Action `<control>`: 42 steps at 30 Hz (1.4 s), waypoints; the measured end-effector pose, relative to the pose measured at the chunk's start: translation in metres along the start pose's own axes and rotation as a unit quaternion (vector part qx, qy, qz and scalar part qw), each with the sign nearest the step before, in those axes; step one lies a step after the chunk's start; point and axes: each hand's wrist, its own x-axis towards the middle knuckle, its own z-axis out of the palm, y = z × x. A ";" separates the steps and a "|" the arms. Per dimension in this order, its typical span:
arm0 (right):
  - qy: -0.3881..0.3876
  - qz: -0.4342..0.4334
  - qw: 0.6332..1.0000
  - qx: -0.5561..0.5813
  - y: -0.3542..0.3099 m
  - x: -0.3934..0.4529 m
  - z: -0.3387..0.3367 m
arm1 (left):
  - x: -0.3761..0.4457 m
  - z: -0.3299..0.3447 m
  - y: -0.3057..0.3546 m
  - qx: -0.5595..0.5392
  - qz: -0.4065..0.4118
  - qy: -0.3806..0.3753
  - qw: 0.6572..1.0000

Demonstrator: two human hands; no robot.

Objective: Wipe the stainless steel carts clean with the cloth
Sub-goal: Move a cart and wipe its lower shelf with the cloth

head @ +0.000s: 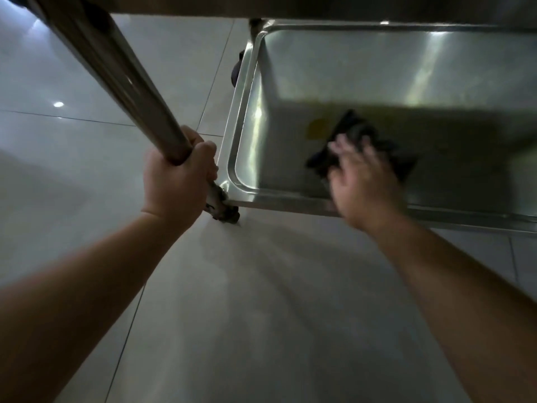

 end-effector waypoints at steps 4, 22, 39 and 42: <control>0.053 0.240 0.969 -0.012 0.064 0.019 -0.023 | 0.001 0.003 -0.001 -0.011 0.010 0.021 1.000; -0.033 -0.050 0.997 -0.047 -0.029 0.128 0.000 | 0.003 0.001 -0.003 -0.002 0.019 0.019 1.000; -0.170 -0.184 0.968 0.009 -0.141 0.101 0.023 | 0.002 -0.002 -0.012 0.031 0.031 0.032 0.998; -0.213 -0.324 0.921 0.036 -0.121 0.038 0.023 | 0.000 -0.005 -0.016 0.027 0.057 0.028 0.998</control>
